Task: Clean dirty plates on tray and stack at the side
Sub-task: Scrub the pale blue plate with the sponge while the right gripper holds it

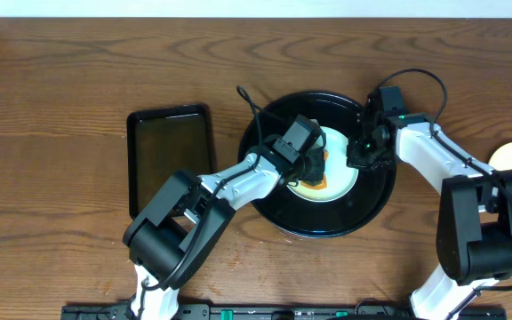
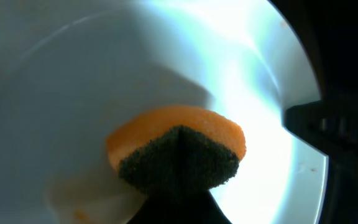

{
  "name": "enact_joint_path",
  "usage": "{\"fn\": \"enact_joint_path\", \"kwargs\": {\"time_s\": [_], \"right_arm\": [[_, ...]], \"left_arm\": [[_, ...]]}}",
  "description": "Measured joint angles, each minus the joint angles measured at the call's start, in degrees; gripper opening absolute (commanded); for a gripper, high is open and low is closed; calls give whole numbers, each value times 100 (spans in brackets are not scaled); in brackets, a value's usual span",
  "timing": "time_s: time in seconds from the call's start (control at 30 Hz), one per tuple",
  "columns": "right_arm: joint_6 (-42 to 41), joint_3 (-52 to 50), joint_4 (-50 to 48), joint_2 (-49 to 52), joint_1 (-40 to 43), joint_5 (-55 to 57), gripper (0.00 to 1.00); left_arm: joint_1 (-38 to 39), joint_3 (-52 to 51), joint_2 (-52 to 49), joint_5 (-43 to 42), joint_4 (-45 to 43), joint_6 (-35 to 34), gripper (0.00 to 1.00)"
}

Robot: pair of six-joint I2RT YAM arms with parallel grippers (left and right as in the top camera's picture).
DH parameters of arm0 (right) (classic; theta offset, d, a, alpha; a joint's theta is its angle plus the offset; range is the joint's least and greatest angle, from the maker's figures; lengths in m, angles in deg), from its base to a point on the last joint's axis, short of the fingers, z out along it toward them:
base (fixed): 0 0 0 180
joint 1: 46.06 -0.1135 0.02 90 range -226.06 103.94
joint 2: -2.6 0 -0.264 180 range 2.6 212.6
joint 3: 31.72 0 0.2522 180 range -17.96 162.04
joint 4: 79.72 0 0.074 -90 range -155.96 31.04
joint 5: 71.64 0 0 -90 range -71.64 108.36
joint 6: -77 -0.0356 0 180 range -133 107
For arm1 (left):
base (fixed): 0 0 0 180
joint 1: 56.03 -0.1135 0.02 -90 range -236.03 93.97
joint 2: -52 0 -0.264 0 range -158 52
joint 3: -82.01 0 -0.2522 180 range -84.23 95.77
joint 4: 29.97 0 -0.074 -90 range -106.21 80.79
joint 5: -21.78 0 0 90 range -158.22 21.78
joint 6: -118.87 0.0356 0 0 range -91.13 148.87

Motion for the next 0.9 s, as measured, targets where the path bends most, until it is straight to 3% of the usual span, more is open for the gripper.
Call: {"fn": "enact_joint_path", "kwargs": {"time_s": [0.13,0.6,0.9], "right_arm": [[-7,15,17,0,-39,79,1],[-46,24,76,7,-79,11,1],[-46,31,96,9,-79,11,1]], "left_arm": [[4,125,28,535,422,317,7],[240,951,-96,3580,1773,1698,8],[105,1377,-9,4266,2413,1902,7]]}}
